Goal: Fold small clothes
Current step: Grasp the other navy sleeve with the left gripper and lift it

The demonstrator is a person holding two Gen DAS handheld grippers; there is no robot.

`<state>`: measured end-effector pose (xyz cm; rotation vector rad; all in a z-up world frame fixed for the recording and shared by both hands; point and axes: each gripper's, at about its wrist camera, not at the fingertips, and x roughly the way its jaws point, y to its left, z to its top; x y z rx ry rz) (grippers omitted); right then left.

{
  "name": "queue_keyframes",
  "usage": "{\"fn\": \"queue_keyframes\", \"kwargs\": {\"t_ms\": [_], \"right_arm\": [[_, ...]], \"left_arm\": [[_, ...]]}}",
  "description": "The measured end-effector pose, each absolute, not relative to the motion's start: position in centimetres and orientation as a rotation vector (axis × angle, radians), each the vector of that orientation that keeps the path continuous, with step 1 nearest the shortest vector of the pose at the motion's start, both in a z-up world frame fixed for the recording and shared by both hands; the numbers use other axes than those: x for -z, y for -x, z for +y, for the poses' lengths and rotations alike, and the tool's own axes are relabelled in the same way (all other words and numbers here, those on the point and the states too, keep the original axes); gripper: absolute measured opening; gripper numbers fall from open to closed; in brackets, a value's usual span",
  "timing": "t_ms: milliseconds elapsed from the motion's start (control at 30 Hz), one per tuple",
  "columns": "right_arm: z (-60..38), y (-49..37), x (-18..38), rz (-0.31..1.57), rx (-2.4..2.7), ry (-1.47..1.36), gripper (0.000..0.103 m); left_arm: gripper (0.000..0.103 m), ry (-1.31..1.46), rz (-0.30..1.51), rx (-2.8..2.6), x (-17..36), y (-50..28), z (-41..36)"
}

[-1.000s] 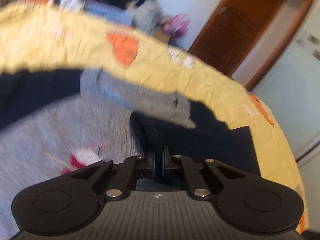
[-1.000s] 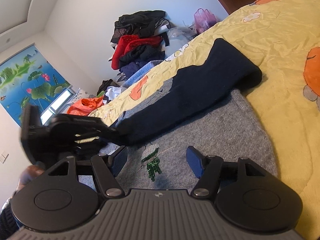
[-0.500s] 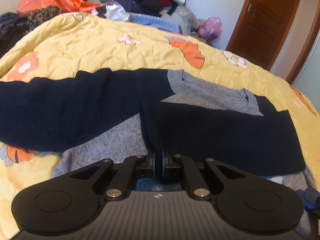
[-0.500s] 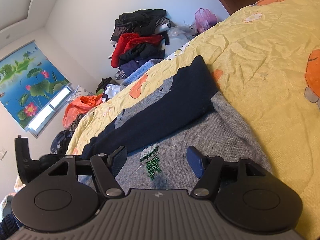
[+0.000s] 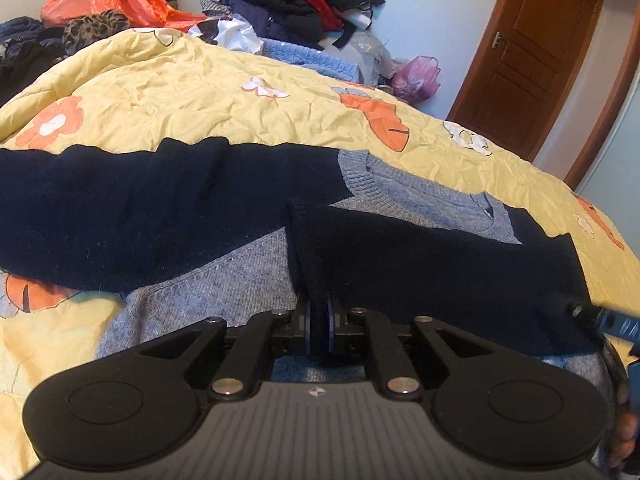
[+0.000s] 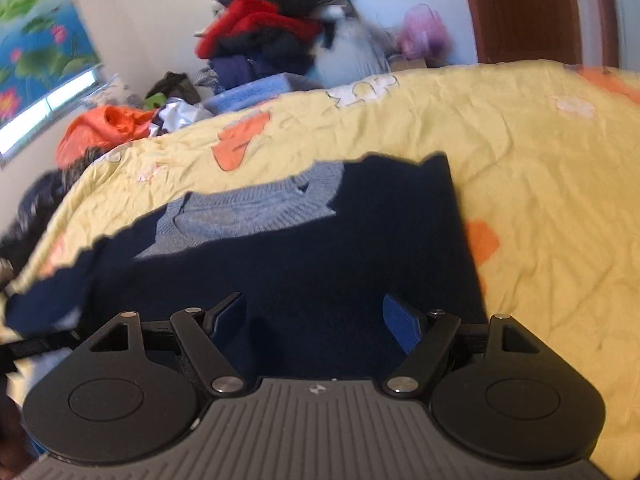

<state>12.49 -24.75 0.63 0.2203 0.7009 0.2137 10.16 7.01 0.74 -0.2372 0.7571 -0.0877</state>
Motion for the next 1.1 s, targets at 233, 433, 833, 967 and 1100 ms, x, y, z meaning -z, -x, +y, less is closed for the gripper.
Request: {"fn": "queue_keyframes", "kwargs": {"t_ms": [233, 433, 833, 967, 1100], "right_arm": [[-22.1, -11.2, 0.4, 0.669, -0.232, -0.014, 0.095], [-22.6, -11.2, 0.3, 0.657, -0.246, -0.051, 0.096], [-22.7, -11.2, 0.3, 0.649, -0.248, -0.074, 0.098], [-22.6, -11.1, 0.3, 0.649, -0.247, -0.074, 0.098], [-22.6, -11.2, 0.4, 0.651, -0.247, -0.067, 0.099]], "left_arm": [[0.055, 0.367, 0.629, 0.073, -3.1, -5.2, 12.8], [0.1, 0.647, 0.5, -0.288, -5.5, -2.1, 27.9], [0.099, 1.214, 0.46, -0.385, -0.3, -3.3, 44.2], [0.099, 1.202, 0.433, -0.383, 0.4, -4.5, 44.8], [0.099, 1.197, 0.467, -0.403, 1.3, -5.1, 46.0]]}}
